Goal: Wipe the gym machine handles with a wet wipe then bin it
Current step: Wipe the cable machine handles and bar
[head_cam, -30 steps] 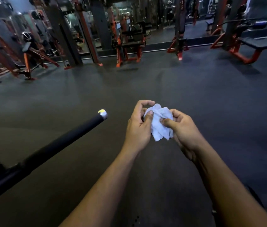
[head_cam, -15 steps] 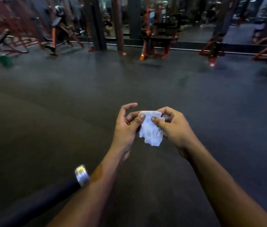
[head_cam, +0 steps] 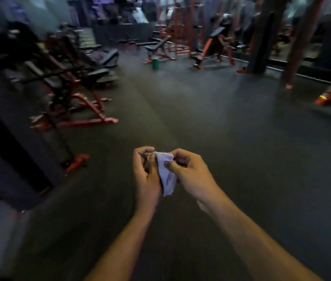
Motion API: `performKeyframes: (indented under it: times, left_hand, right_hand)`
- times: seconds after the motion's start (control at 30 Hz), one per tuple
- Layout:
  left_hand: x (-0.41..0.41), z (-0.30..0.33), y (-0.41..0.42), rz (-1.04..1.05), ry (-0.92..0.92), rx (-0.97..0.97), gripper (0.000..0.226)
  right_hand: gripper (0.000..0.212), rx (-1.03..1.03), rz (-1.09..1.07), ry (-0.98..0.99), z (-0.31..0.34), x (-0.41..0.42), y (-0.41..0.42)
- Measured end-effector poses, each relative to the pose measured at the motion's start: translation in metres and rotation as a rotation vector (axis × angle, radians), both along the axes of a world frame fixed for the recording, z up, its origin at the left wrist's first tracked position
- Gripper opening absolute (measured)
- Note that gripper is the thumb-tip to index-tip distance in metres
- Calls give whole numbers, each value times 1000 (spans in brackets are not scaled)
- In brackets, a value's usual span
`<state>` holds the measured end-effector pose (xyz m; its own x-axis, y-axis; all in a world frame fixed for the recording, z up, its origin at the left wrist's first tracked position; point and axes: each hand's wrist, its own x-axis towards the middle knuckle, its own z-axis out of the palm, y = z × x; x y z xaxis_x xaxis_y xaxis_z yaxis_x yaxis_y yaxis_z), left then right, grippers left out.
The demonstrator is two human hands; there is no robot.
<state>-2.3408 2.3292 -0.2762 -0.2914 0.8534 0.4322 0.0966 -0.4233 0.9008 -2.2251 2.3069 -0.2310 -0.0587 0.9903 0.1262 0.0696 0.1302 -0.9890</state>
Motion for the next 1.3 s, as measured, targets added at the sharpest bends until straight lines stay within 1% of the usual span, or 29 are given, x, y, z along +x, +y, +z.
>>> performKeyframes:
  times: [0.1,0.2,0.23,0.37,0.43,0.5,0.57,0.67,0.73,0.87,0.97,1.1,1.2,1.3]
  left_hand:
    - [-6,-1,24,231,-96,-5,28]
    - [-20,-1,35,457,-160,-5,19]
    - [-25,-2,37,498,-179,0,16]
    - [-57,-3,39,678,-190,40,10]
    - [-77,1,45,742,-193,43,10]
    - [-110,6,51,893,-235,111,9]
    - [-134,17,56,928,-325,164,8]
    - [-177,47,60,1131,-423,300,8]
    - [-196,67,60,1203,-445,371,9]
    - [-227,87,55,1333,-356,421,7]
    - [-253,94,48,1430,-282,419,6]
    - [-280,111,44,1544,-191,372,10]
    - [-298,128,42,1700,24,304,5]
    - [-314,147,41,1849,211,211,8]
  right_hand:
    - [13,28,121,61,-7,-10,40]
    - [13,-21,245,65,-10,-35,65]
    - [10,-42,294,63,-11,-41,71]
    - [14,-82,537,24,-4,-81,98]
    - [11,-68,579,14,3,-104,106]
    - [8,-19,674,16,11,-147,113]
    - [8,-3,675,54,20,-175,113]
    - [9,11,833,82,47,-231,120]
    - [8,-1,903,107,63,-255,126]
    - [10,-26,1037,193,80,-296,132]
    - [15,-68,1105,266,88,-324,133]
    - [12,-215,1246,393,108,-365,148]
    - [11,-285,1333,454,120,-397,171]
    - [9,-266,1386,474,128,-433,189]
